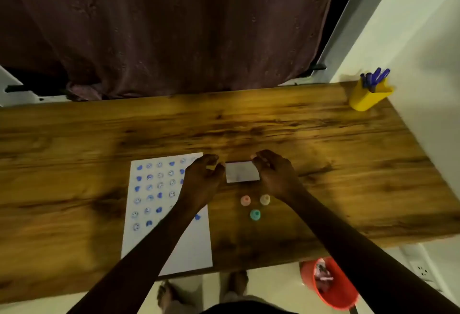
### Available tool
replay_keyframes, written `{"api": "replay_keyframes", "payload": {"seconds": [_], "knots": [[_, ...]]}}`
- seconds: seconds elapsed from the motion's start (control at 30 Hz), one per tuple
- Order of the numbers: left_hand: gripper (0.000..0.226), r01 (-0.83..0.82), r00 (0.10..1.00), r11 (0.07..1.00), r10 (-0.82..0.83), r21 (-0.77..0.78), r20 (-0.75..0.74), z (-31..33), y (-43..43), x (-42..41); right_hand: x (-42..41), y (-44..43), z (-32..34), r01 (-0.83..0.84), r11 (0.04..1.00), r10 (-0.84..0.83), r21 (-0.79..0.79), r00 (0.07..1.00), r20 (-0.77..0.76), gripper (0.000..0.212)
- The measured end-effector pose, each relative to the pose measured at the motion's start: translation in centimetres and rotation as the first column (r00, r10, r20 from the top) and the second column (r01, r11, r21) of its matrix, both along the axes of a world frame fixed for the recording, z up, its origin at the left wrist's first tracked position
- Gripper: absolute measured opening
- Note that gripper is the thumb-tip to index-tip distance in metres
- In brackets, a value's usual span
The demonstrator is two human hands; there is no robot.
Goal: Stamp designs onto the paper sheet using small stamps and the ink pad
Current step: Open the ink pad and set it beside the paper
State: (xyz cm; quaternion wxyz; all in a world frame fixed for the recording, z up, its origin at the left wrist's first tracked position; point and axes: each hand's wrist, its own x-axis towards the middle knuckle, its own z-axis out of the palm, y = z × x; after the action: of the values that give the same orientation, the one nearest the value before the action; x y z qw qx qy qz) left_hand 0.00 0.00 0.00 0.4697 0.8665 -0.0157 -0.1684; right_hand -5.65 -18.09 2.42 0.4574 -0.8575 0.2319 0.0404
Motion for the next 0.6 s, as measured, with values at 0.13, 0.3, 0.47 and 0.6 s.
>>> {"api": "replay_keyframes", "payload": {"seconds": [0.13, 0.3, 0.47, 0.6], "knots": [[0.042, -0.011, 0.995, 0.998, 0.017, 0.065, -0.093, -0.8, -1.3, -0.1, 0.5, -1.3, -2.0, -0.014, 0.999, 0.01, -0.042, 0.996, -0.093, 0.033], [0.038, -0.023, 0.994, 0.998, 0.029, 0.059, -0.102, -1.5, -2.7, -0.3, 0.7, -1.9, -3.9, -0.009, 1.0, 0.008, -0.007, 0.988, -0.156, 0.035], [0.036, -0.003, 0.996, 0.997, 0.009, 0.072, -0.084, -1.9, -3.5, -0.5, 1.2, -1.6, -4.2, -0.019, 0.999, 0.014, -0.025, 0.982, -0.188, 0.037], [0.037, -0.016, 0.992, 1.0, 0.019, 0.025, -0.124, -2.0, -3.1, -0.6, 1.4, -1.2, -3.9, -0.006, 0.999, 0.0, -0.032, 0.98, -0.197, 0.037]]}}
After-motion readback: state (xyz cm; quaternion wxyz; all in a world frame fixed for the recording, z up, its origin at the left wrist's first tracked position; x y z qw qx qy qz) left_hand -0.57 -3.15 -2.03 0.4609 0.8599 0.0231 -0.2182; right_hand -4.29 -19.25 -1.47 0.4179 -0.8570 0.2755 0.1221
